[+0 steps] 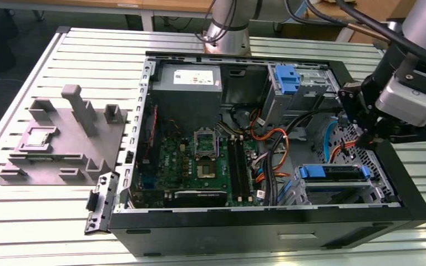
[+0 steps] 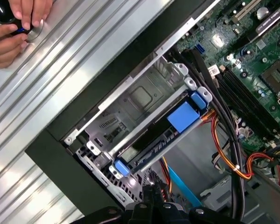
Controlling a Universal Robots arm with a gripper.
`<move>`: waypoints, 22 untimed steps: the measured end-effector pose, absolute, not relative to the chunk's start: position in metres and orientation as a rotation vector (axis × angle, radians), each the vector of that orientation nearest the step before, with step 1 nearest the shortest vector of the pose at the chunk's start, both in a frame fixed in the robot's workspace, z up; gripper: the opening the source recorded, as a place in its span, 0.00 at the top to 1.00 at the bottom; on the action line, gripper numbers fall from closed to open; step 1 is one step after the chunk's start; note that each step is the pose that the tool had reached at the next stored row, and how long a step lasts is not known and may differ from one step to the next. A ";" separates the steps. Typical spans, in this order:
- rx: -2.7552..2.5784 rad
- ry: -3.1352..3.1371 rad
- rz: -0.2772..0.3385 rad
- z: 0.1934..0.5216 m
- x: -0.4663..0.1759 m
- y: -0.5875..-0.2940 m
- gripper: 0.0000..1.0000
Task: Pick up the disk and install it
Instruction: 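Insert the first disk wire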
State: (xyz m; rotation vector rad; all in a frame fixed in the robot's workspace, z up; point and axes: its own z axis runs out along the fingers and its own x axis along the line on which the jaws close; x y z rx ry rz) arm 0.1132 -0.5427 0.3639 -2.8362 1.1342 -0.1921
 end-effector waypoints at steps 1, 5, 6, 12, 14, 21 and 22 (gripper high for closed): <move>-2.837 1.134 -0.196 0.364 0.114 -0.541 0.90; -2.839 1.134 -0.213 0.364 0.115 -0.533 0.90; -2.839 1.134 -0.219 0.364 0.116 -0.532 0.90; -2.846 1.069 -0.264 0.364 0.117 -0.531 0.90; -2.853 1.034 -0.275 0.363 0.117 -0.531 0.90; -2.878 0.991 -0.308 0.361 0.117 -0.531 0.90; -2.878 0.991 -0.309 0.361 0.117 -0.531 0.90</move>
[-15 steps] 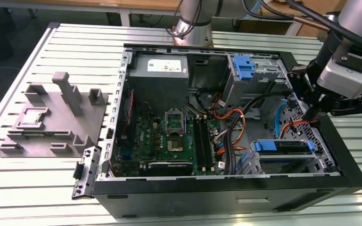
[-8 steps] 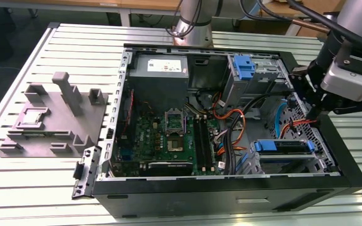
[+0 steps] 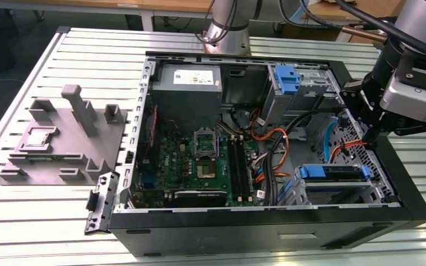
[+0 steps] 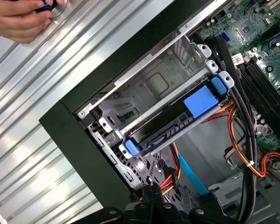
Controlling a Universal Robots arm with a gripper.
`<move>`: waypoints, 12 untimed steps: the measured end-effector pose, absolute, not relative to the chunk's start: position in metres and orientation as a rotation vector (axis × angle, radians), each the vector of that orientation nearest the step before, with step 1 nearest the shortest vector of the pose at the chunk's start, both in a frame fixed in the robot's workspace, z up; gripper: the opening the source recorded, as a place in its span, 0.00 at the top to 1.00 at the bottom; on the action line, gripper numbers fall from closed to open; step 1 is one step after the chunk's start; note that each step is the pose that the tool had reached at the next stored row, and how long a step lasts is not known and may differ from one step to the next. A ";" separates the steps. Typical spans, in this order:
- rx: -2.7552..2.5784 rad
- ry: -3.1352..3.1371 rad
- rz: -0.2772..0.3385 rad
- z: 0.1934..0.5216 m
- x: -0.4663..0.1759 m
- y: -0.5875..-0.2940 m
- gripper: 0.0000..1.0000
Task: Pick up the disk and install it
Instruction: 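Insert the first disk wire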
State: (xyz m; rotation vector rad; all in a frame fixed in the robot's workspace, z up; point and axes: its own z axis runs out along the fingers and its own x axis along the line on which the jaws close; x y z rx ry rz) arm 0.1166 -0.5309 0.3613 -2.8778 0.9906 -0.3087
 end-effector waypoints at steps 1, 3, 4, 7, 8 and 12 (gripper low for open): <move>-2.878 0.991 -0.309 0.361 0.117 -0.531 0.90; -2.878 0.989 -0.309 0.361 0.117 -0.531 0.90; -2.880 0.982 -0.309 0.361 0.117 -0.531 0.90; -2.896 0.921 -0.306 0.361 0.117 -0.531 0.90; -2.902 0.898 -0.306 0.361 0.117 -0.531 0.90; -2.916 0.857 -0.308 0.360 0.118 -0.531 0.90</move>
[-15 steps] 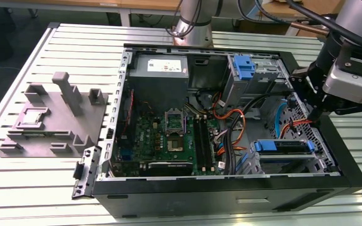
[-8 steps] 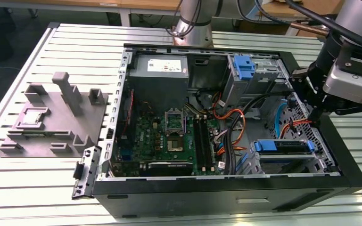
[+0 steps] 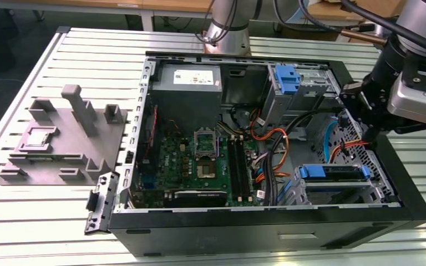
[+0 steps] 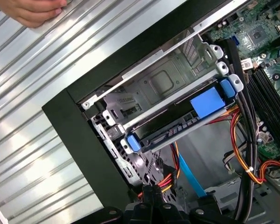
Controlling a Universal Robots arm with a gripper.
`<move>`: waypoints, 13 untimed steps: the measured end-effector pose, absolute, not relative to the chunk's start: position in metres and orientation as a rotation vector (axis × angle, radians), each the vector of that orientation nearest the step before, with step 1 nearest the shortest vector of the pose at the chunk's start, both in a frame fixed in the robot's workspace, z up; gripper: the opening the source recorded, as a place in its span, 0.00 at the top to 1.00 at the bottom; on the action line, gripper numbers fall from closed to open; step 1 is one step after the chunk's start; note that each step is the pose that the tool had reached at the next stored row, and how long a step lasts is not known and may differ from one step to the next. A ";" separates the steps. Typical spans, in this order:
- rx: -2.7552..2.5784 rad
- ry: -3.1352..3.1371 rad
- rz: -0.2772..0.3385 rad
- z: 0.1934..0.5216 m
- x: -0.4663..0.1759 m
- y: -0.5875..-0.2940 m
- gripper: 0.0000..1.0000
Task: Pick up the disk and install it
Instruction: 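Insert the first disk wire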
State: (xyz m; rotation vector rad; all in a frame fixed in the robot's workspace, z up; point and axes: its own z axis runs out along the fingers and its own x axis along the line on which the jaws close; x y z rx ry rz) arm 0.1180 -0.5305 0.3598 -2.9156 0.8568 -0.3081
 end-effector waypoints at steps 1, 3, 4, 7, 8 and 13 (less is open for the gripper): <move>-2.919 0.854 -0.310 0.359 0.119 -0.530 0.90; -2.923 0.848 -0.312 0.359 0.120 -0.530 0.89; -2.926 0.846 -0.313 0.358 0.120 -0.530 0.83; -2.932 0.838 -0.315 0.357 0.122 -0.530 0.76; -2.934 0.835 -0.316 0.357 0.123 -0.529 0.76; -2.947 0.816 -0.320 0.356 0.125 -0.529 0.69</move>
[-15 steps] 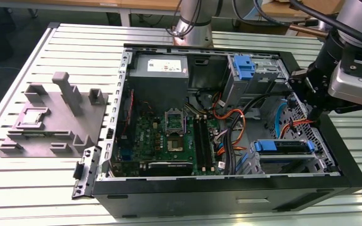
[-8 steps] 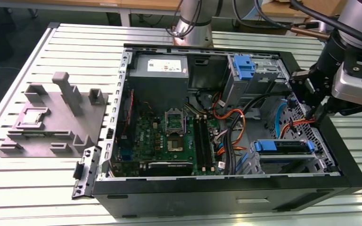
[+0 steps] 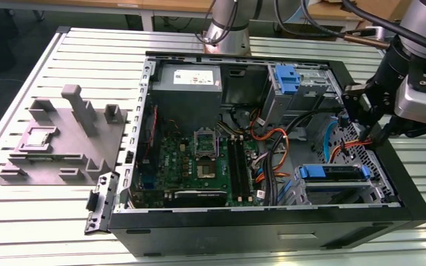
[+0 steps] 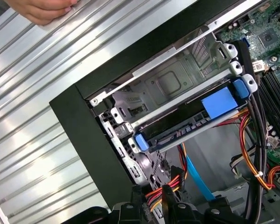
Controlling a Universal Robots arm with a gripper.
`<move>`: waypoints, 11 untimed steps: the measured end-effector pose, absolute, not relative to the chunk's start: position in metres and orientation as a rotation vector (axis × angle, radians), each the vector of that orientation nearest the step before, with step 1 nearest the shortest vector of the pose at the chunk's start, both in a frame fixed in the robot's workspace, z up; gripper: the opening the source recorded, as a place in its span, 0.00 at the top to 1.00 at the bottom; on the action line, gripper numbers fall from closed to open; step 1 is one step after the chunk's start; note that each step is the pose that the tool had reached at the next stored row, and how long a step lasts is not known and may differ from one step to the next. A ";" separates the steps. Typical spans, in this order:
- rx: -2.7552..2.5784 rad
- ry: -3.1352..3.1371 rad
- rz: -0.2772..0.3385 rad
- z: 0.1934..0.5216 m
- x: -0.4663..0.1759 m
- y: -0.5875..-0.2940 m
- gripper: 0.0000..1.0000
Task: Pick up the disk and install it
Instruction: 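Insert the first disk wire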
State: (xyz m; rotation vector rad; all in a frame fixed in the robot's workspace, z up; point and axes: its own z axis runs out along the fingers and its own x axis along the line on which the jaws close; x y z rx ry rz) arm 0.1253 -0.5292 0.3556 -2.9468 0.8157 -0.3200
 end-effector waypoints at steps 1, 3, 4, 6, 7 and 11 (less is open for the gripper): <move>-2.949 0.811 -0.321 0.355 0.126 -0.529 0.69; -2.953 0.805 -0.321 0.355 0.127 -0.529 0.69; -2.954 0.802 -0.322 0.355 0.128 -0.529 0.69; -2.955 0.798 -0.322 0.355 0.130 -0.529 0.69; -2.956 0.795 -0.322 0.355 0.130 -0.528 0.69; -2.958 0.785 -0.322 0.355 0.131 -0.528 0.69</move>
